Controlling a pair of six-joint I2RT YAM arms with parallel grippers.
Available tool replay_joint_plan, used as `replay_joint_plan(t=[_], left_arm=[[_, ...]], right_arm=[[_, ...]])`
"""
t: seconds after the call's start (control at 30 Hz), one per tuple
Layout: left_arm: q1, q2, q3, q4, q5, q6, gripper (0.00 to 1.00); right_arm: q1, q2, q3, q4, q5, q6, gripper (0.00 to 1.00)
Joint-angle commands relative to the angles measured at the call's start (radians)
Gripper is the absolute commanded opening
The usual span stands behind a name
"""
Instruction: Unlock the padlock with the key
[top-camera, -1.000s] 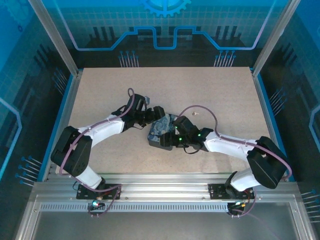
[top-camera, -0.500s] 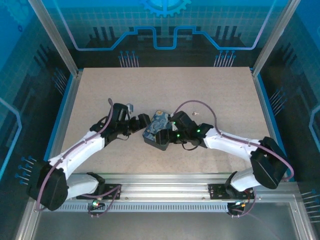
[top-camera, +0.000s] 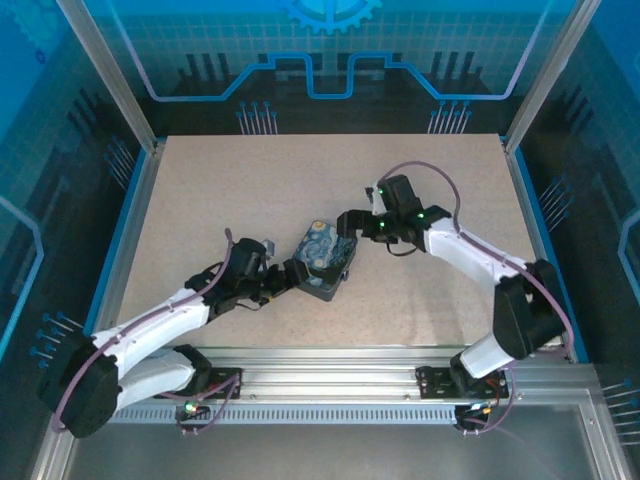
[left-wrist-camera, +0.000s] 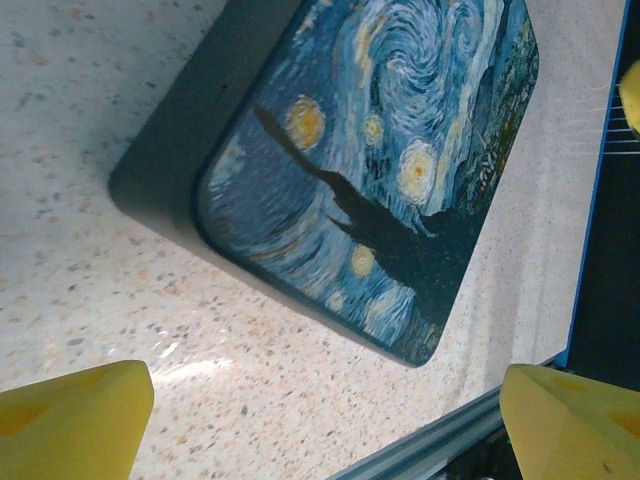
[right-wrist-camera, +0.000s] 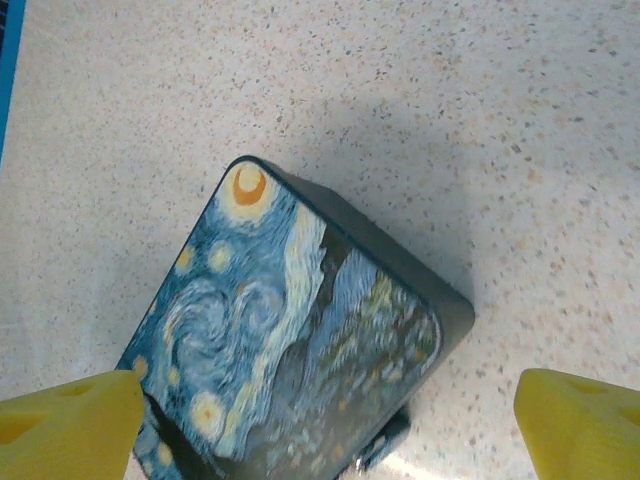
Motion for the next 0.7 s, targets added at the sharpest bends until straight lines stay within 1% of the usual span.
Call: replay_joint_plan(t=[0.0,0.13,0.23,0.3,0.47,0.67], left_arm=[[-0.015,0.055,-0.004,0.145,0.005,-0.038,0.91],[-0.015,0.129,0.025,0.199,-0.013,-0.030,0.91],[-0.014,0.172,0.044,0.232,-0.025,-0.019,0.91],[-0.011,0.198,0.066,0.233,-0.031,0.002,0.91],[0.023,0.244,0.126,0.216,-0.036,0.052,0.91],[0.101,0.325,0.214,0.212,0.006,0.096,0.90]], right_arm=[[-0.027,0.108,0.082,-0.016,-0.113,-0.043,0.94],[-0.029,0.218,0.151,-0.010,-0.166,-0.051,0.91],[-0.031,0.265,0.174,-0.008,-0.188,-0.056,0.89],[-0.031,0.271,0.170,-0.006,-0.201,-0.061,0.88],[-0.034,0.228,0.109,0.010,-0.212,-0.069,0.86],[-0.032,0.118,-0.031,0.050,-0.194,-0.050,0.85]])
